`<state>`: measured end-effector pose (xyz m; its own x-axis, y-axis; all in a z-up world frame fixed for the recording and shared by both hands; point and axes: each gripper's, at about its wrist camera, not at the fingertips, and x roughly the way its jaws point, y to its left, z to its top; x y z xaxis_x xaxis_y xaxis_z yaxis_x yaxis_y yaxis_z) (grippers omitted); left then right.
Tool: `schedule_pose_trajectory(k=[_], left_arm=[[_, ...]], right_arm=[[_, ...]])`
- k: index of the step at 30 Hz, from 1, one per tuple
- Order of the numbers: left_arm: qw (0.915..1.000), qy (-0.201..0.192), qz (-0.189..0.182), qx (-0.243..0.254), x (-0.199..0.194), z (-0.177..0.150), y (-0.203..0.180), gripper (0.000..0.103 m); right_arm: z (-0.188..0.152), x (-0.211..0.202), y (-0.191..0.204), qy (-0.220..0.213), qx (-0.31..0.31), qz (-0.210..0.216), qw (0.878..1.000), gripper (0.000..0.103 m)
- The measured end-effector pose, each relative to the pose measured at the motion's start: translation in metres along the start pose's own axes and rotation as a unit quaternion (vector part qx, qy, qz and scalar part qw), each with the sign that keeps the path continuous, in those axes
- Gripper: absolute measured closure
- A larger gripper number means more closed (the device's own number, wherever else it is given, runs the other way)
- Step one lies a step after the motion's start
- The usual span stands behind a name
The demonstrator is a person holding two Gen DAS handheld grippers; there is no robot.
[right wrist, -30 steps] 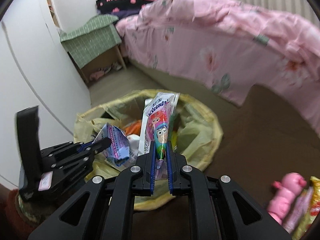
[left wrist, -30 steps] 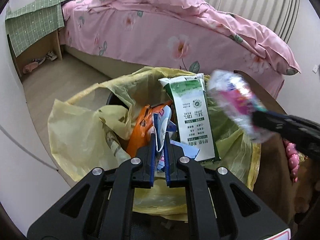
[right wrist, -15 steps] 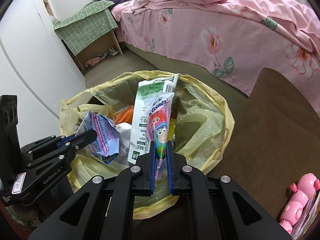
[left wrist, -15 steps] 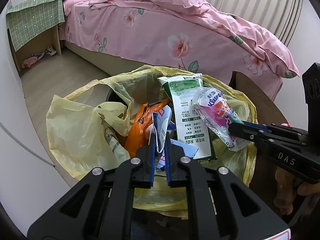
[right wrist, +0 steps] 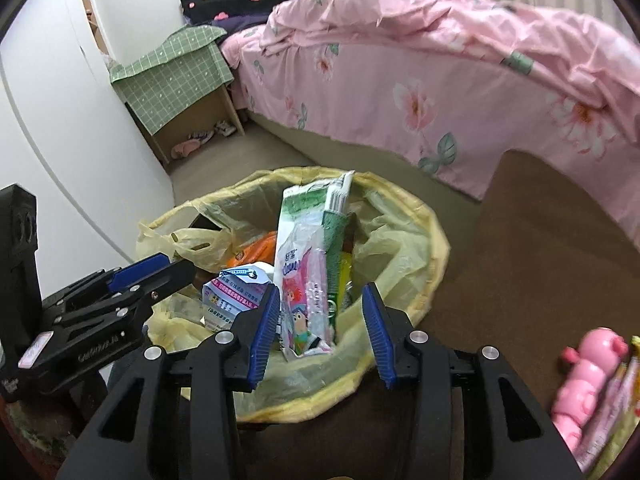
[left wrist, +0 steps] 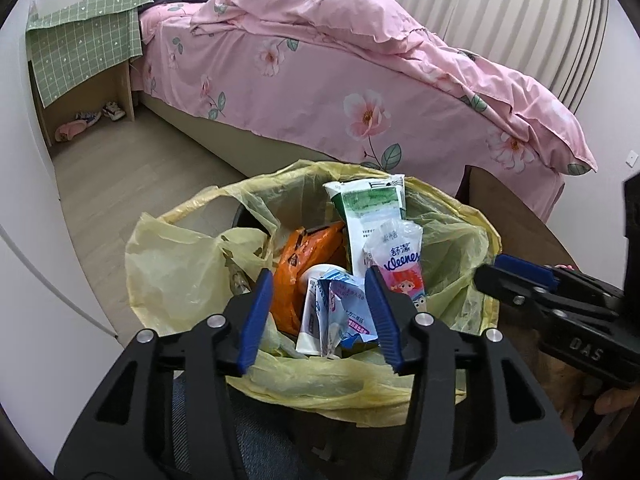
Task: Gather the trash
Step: 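Move both tools back over the table toward the remaining wrappers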
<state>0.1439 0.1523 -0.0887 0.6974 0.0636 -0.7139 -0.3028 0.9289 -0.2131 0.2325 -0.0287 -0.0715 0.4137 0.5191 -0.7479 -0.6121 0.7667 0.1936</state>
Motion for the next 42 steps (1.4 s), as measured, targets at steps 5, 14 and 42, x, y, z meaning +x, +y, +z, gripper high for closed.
schedule_pose_trajectory(k=[5, 14, 42], left_arm=[[0.9994, -0.025, 0.015, 0.02, -0.021, 0.005, -0.016, 0.052], [0.9905, -0.051, -0.074, 0.104, -0.06, -0.008, -0.097, 0.048], [0.9085, 0.067, -0.292, 0.291, -0.026, -0.085, -0.349, 0.046]], right_arm=[[-0.021, -0.052, -0.016, -0.039, 0.013, -0.032, 0.999, 0.062], [-0.113, -0.174, -0.06, -0.104, 0.064, -0.147, 0.982, 0.062], [-0.321, -0.282, -0.147, -0.129, 0.239, -0.282, 0.92, 0.062]])
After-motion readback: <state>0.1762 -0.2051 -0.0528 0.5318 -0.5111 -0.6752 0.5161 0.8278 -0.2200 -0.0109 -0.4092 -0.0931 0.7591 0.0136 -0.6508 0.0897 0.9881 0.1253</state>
